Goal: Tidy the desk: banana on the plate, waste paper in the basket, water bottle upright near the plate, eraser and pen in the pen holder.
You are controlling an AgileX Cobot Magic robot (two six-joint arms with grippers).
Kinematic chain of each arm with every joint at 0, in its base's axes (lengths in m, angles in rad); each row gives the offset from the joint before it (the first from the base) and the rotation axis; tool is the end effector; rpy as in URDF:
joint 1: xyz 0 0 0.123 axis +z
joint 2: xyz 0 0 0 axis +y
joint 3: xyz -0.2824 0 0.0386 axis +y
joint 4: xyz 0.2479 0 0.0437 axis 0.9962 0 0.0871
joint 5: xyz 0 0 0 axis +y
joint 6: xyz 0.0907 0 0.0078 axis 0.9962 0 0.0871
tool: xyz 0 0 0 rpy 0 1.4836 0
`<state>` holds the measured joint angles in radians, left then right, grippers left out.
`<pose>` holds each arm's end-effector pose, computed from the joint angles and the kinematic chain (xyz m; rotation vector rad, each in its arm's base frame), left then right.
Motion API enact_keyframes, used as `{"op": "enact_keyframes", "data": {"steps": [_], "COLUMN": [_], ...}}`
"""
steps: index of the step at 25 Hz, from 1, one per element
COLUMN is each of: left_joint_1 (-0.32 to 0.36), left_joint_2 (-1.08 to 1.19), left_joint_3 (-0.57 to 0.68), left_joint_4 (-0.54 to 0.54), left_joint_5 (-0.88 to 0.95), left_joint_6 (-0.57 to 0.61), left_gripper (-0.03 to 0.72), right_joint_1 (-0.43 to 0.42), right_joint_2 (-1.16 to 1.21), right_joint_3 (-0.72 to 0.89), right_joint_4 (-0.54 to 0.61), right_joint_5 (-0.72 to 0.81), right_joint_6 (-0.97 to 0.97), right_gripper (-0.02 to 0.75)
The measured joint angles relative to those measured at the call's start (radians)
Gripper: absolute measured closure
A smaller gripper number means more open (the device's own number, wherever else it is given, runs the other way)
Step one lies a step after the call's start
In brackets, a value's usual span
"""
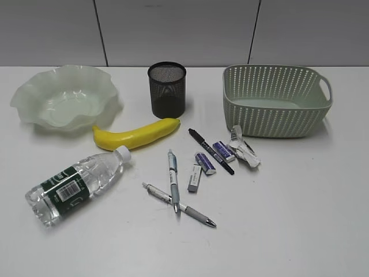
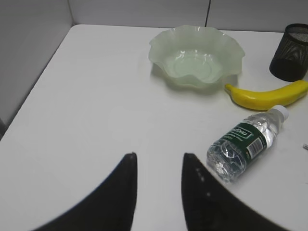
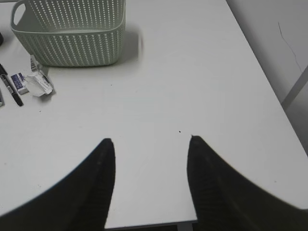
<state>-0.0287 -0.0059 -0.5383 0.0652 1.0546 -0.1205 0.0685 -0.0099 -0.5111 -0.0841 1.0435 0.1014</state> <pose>-0.0102 0.0055 0.2883 -0.0959 1.9901 -0.0190 -0.0067 -0.0071 0.2818 0.0370 2.0030 0.0089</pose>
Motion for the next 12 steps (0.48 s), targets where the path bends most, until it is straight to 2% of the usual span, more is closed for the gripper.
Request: {"op": "enact_keyframes", "data": {"steps": [12], "left_joint_1": [0.0], "left_joint_2": [0.0], "left_joint_3": [0.0], "left_joint_4": [0.0], "left_joint_5": [0.0], "left_joint_6": [0.0], "left_gripper": [0.451], "right_joint_1": [0.0], "right_joint_2": [0.0], "right_joint_3": [0.0], "right_joint_4": [0.0], "right_joint_5": [0.0], "right_joint_6": [0.001], "right_gripper": [0.344]}}
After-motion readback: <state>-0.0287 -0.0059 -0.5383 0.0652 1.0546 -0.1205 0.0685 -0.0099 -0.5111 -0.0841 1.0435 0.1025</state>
